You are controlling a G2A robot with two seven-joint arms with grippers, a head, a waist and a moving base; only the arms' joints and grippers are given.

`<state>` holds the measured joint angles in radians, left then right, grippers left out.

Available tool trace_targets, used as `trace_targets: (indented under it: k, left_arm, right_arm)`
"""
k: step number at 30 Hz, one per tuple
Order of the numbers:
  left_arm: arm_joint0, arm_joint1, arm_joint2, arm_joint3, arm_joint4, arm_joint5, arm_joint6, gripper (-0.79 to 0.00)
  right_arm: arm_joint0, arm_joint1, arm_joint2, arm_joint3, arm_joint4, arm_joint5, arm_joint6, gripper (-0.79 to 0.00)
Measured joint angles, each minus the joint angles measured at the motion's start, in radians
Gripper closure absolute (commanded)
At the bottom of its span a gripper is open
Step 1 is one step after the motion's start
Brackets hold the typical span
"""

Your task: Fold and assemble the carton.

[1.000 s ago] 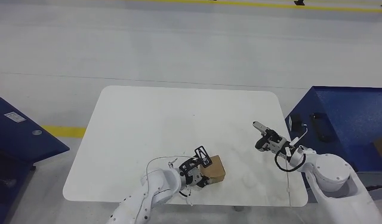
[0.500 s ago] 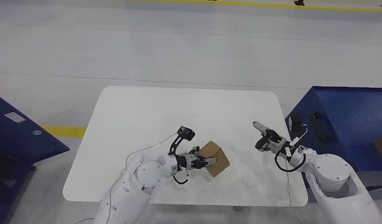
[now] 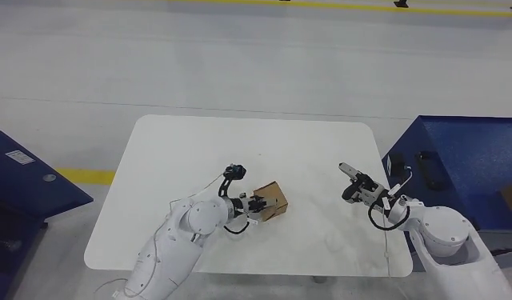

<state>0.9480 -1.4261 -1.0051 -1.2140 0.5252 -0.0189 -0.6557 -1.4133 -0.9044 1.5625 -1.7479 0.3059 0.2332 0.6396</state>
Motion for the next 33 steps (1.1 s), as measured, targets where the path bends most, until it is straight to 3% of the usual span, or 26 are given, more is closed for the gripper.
trace_targets:
  k: [3, 4, 5, 6, 9, 14, 21, 33]
  left_arm:
    - [0.094, 0.016, -0.015, -0.177, 0.143, 0.048, 0.164, -0.785]
    - [0.127, 0.02, -0.009, -0.234, 0.2, 0.051, 0.207, -0.557]
    - [0.156, 0.023, 0.001, -0.287, 0.262, 0.063, 0.246, -0.228]
    - [0.189, 0.026, 0.023, -0.349, 0.348, 0.092, 0.293, 0.0]
    - [0.224, 0.024, 0.093, -0.42, 0.545, 0.158, 0.365, 0.0]
    - [0.162, -0.001, 0.2, -0.348, 0.708, 0.221, 0.316, 0.0]
    - [0.075, -0.043, 0.253, -0.228, 0.676, 0.265, 0.272, 0.0]
    - [0.052, -0.069, 0.261, -0.162, 0.674, 0.259, 0.227, 0.0]
  right_arm:
    - [0.0, 0.0, 0.0, 0.0, 0.0, 0.0, 0.0, -0.785]
    - [0.0, 0.0, 0.0, 0.0, 0.0, 0.0, 0.0, -0.785]
    - [0.0, 0.0, 0.0, 0.0, 0.0, 0.0, 0.0, -0.785]
    - [0.0, 0.0, 0.0, 0.0, 0.0, 0.0, 0.0, -0.785]
    - [0.0, 0.0, 0.0, 0.0, 0.0, 0.0, 0.0, -0.785]
    - [0.0, 0.0, 0.0, 0.0, 0.0, 0.0, 0.0, -0.785]
    - [0.0, 0.0, 0.0, 0.0, 0.0, 0.0, 0.0, -0.785]
    - [0.0, 0.0, 0.0, 0.0, 0.0, 0.0, 0.0, -0.785]
